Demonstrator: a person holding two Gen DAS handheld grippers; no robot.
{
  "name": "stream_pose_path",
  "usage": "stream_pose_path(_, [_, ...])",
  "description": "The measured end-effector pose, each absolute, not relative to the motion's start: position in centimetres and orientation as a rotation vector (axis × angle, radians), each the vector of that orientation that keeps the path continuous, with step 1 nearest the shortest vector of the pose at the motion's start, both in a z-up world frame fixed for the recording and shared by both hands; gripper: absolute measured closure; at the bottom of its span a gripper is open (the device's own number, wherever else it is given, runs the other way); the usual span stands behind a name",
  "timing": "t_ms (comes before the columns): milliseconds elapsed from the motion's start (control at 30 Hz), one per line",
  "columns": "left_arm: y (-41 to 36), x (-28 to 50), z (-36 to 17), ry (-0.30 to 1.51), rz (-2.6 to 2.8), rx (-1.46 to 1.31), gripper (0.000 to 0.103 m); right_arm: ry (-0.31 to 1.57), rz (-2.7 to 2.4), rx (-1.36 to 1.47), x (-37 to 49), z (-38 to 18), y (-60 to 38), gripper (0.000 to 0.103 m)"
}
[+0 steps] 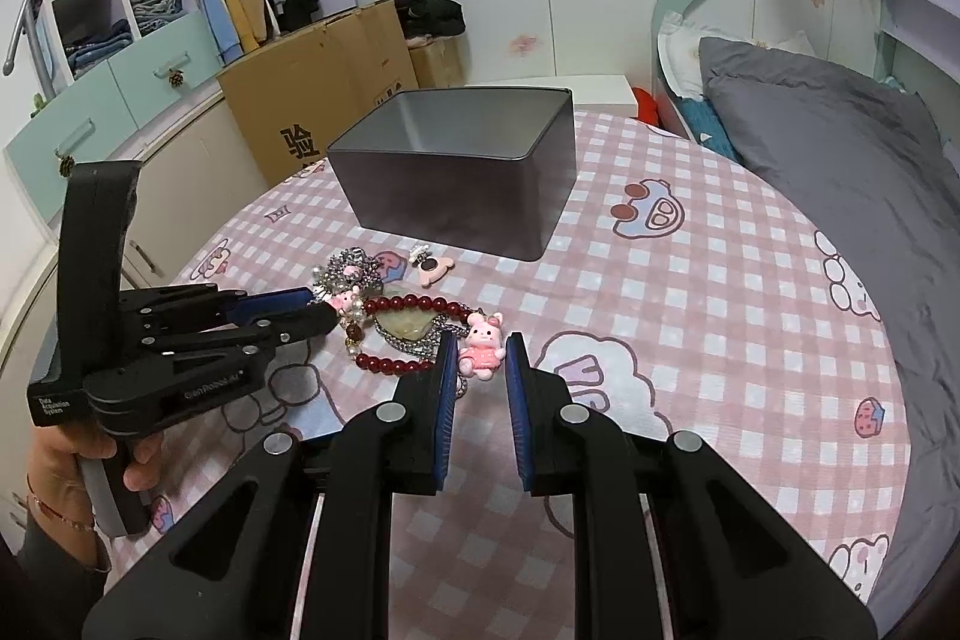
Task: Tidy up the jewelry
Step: 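Grasp a pink bunny charm with the right gripper while the left grasps a pink charm, then carry both pink charms over the grey tin and open both grippers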
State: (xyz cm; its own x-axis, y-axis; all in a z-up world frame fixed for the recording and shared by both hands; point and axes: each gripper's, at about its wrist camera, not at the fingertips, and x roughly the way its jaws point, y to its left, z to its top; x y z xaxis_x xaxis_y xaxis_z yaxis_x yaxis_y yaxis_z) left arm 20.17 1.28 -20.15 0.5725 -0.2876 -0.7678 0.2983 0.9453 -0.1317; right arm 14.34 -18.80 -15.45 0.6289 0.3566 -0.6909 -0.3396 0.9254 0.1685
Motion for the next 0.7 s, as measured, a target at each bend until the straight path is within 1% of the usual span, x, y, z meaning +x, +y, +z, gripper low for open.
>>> stream_pose_path(233, [2.5,19.2,-19.3,0.884,-0.391,-0.059,0.083,0.774,0.411,0.014,14.2,-14.7,-18.6,0.088])
stream_pose_path(500, [3.4,18.2,-14.1,0.772,-0.505,-0.159,0.083,0.725,0.433,0.009,14.9,-12.3,-17.8,0.088])
stream_pose_path(700, [1.9,21.1,-10.7,0.719,-0.556,-0.142,0.083,0.687,0.458,0.043,17.5,-10.8,-17.4,0.088])
